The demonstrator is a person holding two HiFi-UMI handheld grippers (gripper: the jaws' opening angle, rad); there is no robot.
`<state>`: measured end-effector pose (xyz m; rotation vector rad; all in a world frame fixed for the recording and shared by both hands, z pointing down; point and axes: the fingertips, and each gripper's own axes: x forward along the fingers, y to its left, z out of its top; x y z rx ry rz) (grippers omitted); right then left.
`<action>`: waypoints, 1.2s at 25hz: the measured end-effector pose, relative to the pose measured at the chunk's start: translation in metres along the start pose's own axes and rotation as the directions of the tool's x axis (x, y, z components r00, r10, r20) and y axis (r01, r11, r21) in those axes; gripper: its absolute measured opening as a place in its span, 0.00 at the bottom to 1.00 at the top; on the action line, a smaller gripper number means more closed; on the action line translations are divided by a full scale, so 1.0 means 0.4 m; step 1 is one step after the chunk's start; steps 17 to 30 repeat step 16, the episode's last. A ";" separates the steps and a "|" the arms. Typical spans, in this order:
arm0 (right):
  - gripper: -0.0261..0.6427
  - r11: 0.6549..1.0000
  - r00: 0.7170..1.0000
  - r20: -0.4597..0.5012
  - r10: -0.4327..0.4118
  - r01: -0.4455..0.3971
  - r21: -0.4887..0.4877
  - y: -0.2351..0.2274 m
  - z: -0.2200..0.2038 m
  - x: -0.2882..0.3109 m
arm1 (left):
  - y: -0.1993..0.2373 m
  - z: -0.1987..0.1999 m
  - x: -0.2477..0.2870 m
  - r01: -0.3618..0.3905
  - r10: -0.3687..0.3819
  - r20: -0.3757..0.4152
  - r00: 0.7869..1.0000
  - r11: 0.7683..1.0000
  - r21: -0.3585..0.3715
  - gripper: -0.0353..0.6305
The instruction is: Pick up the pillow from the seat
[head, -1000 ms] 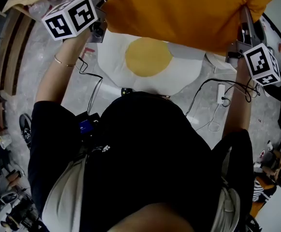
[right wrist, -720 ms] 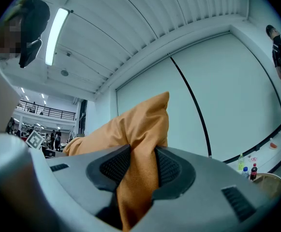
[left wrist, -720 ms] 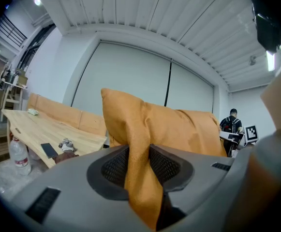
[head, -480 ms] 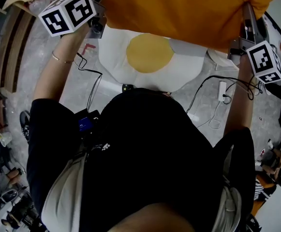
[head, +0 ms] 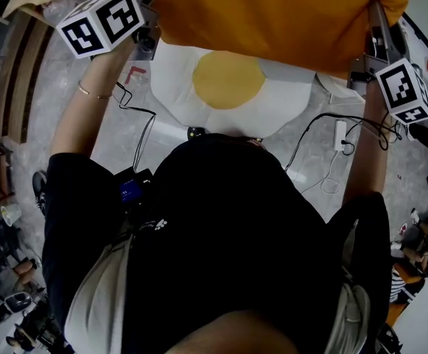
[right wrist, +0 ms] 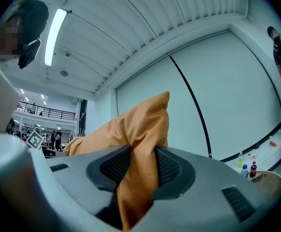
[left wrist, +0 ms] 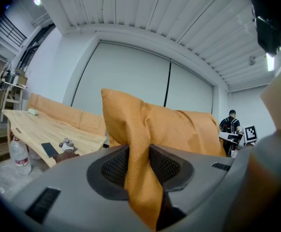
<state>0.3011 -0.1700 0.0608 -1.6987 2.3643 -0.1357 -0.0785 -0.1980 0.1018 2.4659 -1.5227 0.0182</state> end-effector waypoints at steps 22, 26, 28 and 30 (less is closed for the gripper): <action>0.27 1.000 0.999 -0.036 -0.008 0.008 0.017 -0.012 -0.026 -0.010 | -0.001 -0.025 0.004 0.010 -0.011 -0.037 0.999 1.000 -0.022 0.24; 0.27 1.000 0.999 -0.036 -0.008 0.008 0.017 -0.012 -0.026 -0.010 | -0.001 -0.025 0.004 0.010 -0.011 -0.037 0.999 1.000 -0.022 0.24; 0.27 1.000 0.999 -0.036 -0.008 0.008 0.017 -0.012 -0.026 -0.010 | -0.001 -0.025 0.004 0.010 -0.011 -0.037 0.999 1.000 -0.022 0.24; 0.27 1.000 0.999 -0.036 -0.008 0.008 0.017 -0.012 -0.026 -0.010 | -0.001 -0.025 0.004 0.010 -0.011 -0.037 0.999 1.000 -0.022 0.24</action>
